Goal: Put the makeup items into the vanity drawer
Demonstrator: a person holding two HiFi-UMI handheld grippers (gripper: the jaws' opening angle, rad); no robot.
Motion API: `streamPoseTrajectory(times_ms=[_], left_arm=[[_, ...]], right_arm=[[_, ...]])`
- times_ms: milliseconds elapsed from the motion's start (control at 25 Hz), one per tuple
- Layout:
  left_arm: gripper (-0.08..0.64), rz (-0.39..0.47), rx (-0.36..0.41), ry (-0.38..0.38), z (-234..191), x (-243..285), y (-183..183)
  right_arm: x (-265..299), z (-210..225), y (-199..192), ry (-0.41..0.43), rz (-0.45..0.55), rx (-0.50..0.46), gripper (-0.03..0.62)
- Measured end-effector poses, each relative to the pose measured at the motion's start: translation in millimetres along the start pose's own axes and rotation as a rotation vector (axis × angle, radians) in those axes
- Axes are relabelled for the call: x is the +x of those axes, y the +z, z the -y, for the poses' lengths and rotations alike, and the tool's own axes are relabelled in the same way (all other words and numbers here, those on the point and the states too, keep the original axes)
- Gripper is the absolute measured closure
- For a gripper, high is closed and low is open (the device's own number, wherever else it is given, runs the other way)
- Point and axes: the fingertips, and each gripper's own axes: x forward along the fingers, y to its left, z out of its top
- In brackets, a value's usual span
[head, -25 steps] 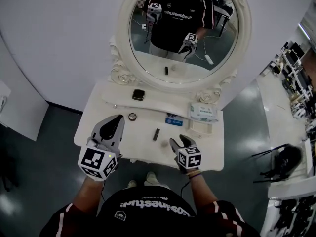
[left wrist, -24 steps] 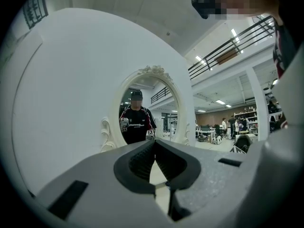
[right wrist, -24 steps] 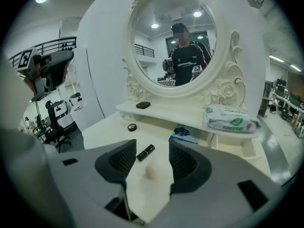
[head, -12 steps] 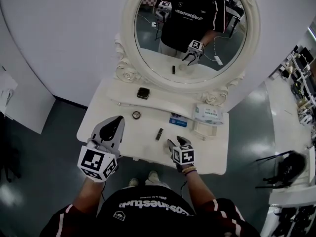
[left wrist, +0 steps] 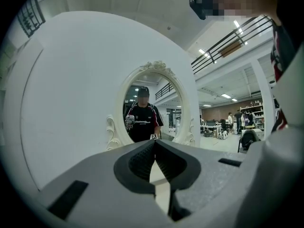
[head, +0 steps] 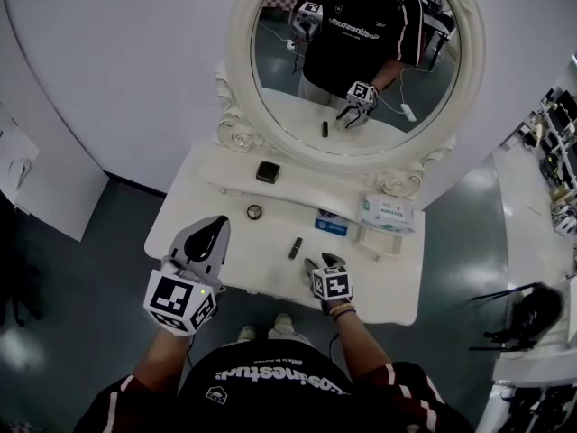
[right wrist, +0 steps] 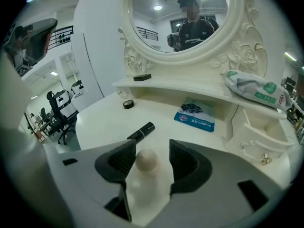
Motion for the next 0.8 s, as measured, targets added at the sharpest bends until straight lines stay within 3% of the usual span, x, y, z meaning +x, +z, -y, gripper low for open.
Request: streamPoseTrajectory(times_ms=[480,640,800], left_arm=[[0.554,-0.007,0.008,0.027,-7,0,0],[0.554,-0.007,0.009,0.030,-9,1,0],[0.554,-0.006,0.007,0.029,-9,2,1]], right_arm=[[17,-5,-2,0.026,0.000,0.019,0.374],[16,-5,0,0.027,0.026,0.020,0.463],[16,-7,1,0.030,0.031,0.000,0.491]])
